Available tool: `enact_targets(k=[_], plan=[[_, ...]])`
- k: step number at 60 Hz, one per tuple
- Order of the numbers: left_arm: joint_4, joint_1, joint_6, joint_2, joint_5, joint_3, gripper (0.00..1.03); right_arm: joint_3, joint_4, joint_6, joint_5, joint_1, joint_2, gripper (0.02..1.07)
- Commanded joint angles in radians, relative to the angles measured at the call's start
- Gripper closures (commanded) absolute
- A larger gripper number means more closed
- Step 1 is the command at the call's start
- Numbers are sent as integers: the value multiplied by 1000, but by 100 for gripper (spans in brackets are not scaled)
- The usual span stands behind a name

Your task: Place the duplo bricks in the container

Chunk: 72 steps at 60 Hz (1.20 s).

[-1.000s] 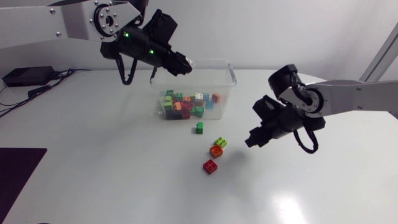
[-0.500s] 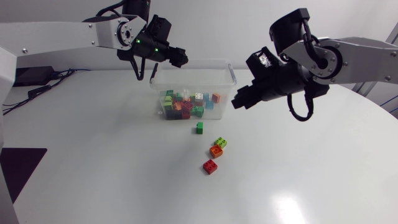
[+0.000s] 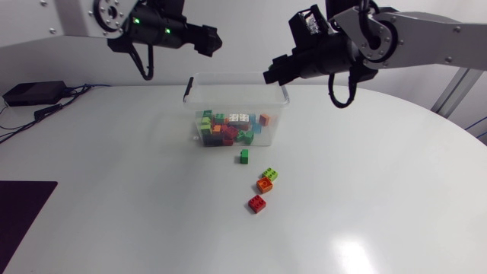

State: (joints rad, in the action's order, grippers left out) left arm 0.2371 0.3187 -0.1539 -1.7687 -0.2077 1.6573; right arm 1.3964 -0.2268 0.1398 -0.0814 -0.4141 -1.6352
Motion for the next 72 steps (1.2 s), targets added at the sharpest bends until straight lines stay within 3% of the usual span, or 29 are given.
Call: enact_targets(k=[1, 27, 30, 34, 40, 49, 72], plan=[[22, -6, -32, 109, -1, -70, 5, 69, 17, -34, 3, -18, -72, 75], [117, -9, -121, 338, -18, -281, 5, 322, 70, -8, 60, -69, -359, 71], [137, -7, -139, 353, -24, -304, 5, 358, 67, -5, 74, -69, -394, 57], [157, -4, -157, 377, -42, -344, 5, 423, 37, 1, 86, -68, -434, 27], [188, 19, -197, 399, -53, -409, 5, 435, 14, 4, 94, -63, -426, 14], [186, 65, -242, 402, -56, -502, 5, 277, 24, 7, 88, -38, -264, 14], [145, 192, -268, 222, -65, -548, 6, -375, 66, 89, 2, 95, 331, 14]])
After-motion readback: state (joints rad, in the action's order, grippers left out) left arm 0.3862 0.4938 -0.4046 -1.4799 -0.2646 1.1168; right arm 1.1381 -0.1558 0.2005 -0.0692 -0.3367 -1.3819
